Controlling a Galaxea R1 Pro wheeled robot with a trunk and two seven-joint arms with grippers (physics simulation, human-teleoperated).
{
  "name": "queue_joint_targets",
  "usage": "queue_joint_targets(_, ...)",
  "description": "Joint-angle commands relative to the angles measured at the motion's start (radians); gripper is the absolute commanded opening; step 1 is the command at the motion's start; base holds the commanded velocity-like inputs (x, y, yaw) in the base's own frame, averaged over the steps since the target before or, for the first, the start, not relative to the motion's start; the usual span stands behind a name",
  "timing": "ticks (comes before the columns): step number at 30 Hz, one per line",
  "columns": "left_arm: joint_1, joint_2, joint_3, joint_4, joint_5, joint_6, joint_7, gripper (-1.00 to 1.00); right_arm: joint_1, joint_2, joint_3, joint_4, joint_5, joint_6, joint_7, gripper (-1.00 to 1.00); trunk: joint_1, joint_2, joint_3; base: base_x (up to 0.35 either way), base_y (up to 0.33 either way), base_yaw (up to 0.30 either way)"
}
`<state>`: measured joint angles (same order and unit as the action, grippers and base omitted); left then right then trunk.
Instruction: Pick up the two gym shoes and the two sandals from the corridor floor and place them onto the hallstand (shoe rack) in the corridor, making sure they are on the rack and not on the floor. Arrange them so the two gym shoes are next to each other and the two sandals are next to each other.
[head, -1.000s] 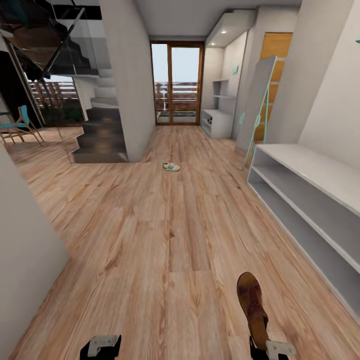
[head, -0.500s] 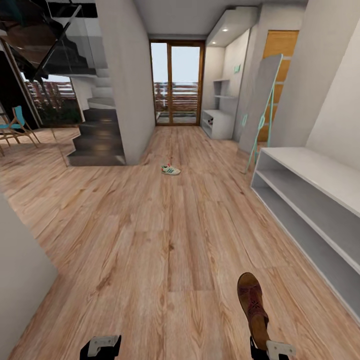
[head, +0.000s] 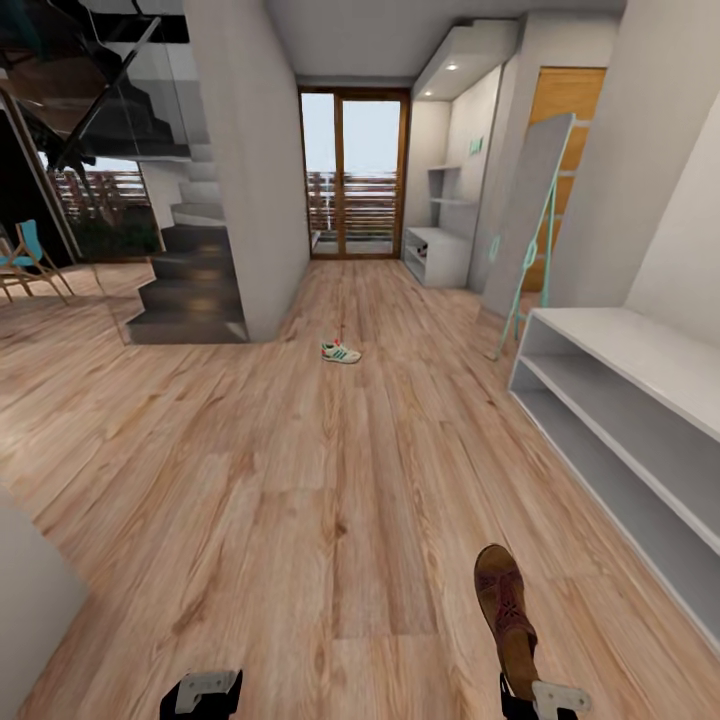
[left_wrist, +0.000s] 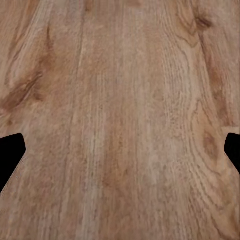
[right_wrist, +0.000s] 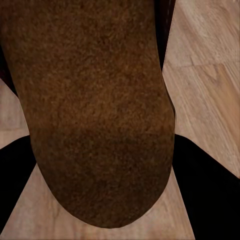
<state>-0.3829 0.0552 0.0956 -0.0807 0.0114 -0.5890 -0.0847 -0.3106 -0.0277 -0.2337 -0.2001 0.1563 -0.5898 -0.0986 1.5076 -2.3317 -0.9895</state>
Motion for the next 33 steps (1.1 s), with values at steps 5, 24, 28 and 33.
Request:
queue_joint_targets(5,-0.001,0.0,0.008,0.001,0.001,-0.002,-0.009,1.0,-0.001,0.0,-0.003,0.001,0.011,-0.002,-0.007,-1.0,0.0,0.0,0.0,0.34,0.0,0.0)
queue_joint_targets(24,-0.001,0.0,0.008,0.001,0.002,-0.003,-0.009,1.0,-0.001,0.001,-0.003,0.001,0.011,-0.002,-0.007,-1.0,0.0,0.0,0.0,0.34,0.0,0.0)
queue_joint_targets(28,-0.001,0.0,0.008,0.001,0.001,-0.003,-0.008,1.0,-0.001,0.0,-0.003,0.002,0.012,-0.002,-0.007,-1.0,0.0,0.0,0.0,0.34,0.0,0.0)
queue_joint_targets(33,-0.001,0.0,0.008,0.001,0.002,-0.003,-0.009,1.0,-0.001,0.0,-0.003,0.002,0.012,-0.002,-0.007,-1.0,0.0,0.0,0.0,0.34,0.0,0.0)
